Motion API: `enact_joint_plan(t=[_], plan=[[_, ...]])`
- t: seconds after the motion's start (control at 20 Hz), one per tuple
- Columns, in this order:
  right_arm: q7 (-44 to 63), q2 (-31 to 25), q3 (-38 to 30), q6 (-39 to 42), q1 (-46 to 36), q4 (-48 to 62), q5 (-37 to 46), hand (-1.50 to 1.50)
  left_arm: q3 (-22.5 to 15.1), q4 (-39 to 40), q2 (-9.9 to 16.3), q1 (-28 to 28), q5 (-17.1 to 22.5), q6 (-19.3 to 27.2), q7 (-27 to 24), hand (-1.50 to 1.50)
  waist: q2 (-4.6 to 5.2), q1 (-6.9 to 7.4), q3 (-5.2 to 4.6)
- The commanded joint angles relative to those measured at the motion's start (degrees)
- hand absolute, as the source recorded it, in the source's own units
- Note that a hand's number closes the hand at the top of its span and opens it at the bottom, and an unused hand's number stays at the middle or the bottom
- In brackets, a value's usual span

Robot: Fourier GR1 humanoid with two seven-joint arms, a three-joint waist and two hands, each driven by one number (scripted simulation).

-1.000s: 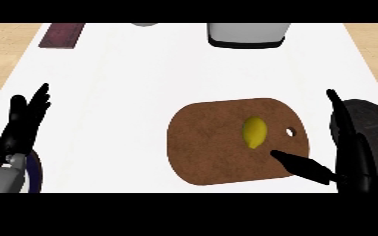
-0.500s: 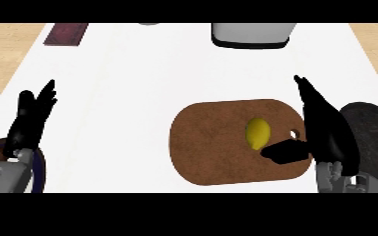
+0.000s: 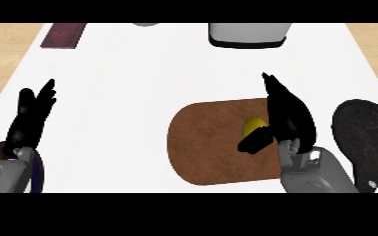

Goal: Pick the lemon from the cutting board and place it in the pan

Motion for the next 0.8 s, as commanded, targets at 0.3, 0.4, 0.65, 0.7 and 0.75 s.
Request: enact_joint_plan(t=[0.3, 0.4, 0.65, 0.7, 0.75], plan=[[8.5, 4.0, 0.7, 6.1, 0.4, 5.4, 5.1, -1.50, 0.6, -5.2, -0.4, 5.1, -1.9, 0.8, -0.5, 0.00, -0.27, -0.03, 0.09], [7.3, 4.0, 0.5, 7.8, 0.1, 6.8, 4.6, -1.50, 2.2, 2.3, 0.1, -3.2, -0.9, -1.5, 1.8, 0.00, 0.00, -1.01, 0.05], [7.1, 7.1, -0.1, 8.0, 1.2, 6.5, 6.4, -1.50, 2.0, -3.3, -2.1, 2.3, -1.9, -0.1, 2.1, 0.00, -0.17, -0.45, 0.08], [4.7, 8.0, -0.1, 4.9, 0.5, 10.9, 8.3, -1.50, 2.4, 1.7, -2.5, 2.5, -3.1, -0.6, -4.0, 0.00, 0.00, -0.46, 0.05], [4.9, 6.3, -0.1, 7.1, 3.7, 6.4, 7.8, -1.50, 2.7, 0.5, -2.4, 1.9, -2.2, -1.4, -1.5, 0.00, -0.11, -0.74, 0.07]])
